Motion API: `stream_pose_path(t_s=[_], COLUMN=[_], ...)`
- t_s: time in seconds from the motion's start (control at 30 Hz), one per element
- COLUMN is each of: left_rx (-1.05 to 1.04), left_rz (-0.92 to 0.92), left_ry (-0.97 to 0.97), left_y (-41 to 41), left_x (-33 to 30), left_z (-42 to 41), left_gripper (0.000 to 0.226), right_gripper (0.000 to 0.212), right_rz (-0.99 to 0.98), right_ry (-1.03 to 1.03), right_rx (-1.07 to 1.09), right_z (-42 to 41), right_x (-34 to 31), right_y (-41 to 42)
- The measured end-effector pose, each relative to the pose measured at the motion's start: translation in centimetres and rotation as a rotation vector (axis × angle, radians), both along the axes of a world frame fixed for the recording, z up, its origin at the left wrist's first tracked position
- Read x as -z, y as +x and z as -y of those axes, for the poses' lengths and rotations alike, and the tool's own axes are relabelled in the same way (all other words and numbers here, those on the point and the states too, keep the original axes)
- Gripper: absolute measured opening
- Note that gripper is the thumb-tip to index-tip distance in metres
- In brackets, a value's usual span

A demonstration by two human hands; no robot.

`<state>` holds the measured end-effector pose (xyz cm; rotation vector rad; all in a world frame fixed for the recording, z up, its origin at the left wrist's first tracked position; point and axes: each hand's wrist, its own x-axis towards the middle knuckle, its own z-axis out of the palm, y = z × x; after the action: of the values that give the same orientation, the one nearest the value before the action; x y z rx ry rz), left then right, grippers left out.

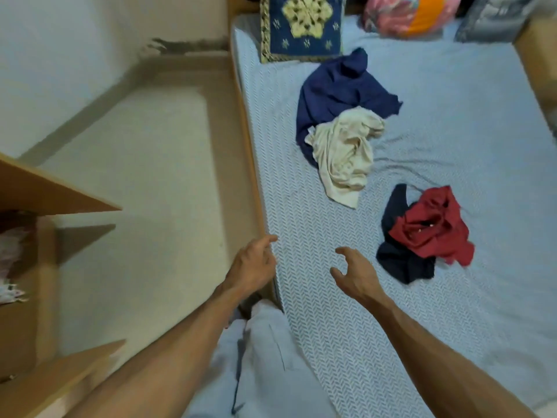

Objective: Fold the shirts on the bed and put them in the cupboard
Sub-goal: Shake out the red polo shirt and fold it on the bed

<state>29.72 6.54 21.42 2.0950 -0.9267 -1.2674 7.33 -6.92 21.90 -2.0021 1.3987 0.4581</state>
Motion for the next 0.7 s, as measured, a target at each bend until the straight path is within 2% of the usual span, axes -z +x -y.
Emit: stream_pose_path(t_s=[0.1, 0.23, 0.3, 0.33, 0.4, 0.5, 0.6, 0.7], left_rx=[0.11, 0.245, 0.349, 0.411, 0.539, 0.589, 0.72, 0.729], left_rz=[-0.035, 0.012, 0.043, 0.078, 0.208, 0.369, 0.497, 0.554], left_ry=[0.037, 0.038, 0.053, 0.073, 0.11, 0.196, 0.28, 0.308], left_y=[-4.2, -8.7, -10.8, -11.1, -13.0, -15.8, -17.6, -17.6], left_x=[7.5, 17.9, 23.5, 24.3, 28.3, 31.5, 31.3, 31.0], left_z=[1.9, 3.8, 4.5, 4.7, 4.9, 5.1, 6.2, 7.6], left_gripper=[0.052, 0.065, 0.072, 0.075, 0.079, 0.068, 0.082, 0.086], right_gripper=[0.062, 0.076, 0.09, 0.099, 0.12, 0.134, 0.134, 0.135], right_rz=[-0.087, -0.152, -0.2, -0.217, -0.249, -0.238, -0.259, -0.294], right_ry=[0.053, 0.101, 0.125, 0.129, 0.124, 0.055, -0.012, -0.061], right_rx=[-0.004, -0.049, -0.045, -0.035, -0.033, -0.048, -0.106, -0.184], right_z=[1.4, 3.2, 3.8, 4.0, 3.4, 2.6, 2.7, 3.1], right_x=[7.6, 17.9, 23.5, 24.3, 28.3, 31.1, 30.7, 30.8], right_y=[-3.7, -7.1, -8.9, -9.1, -10.5, -12.1, -12.4, -12.4])
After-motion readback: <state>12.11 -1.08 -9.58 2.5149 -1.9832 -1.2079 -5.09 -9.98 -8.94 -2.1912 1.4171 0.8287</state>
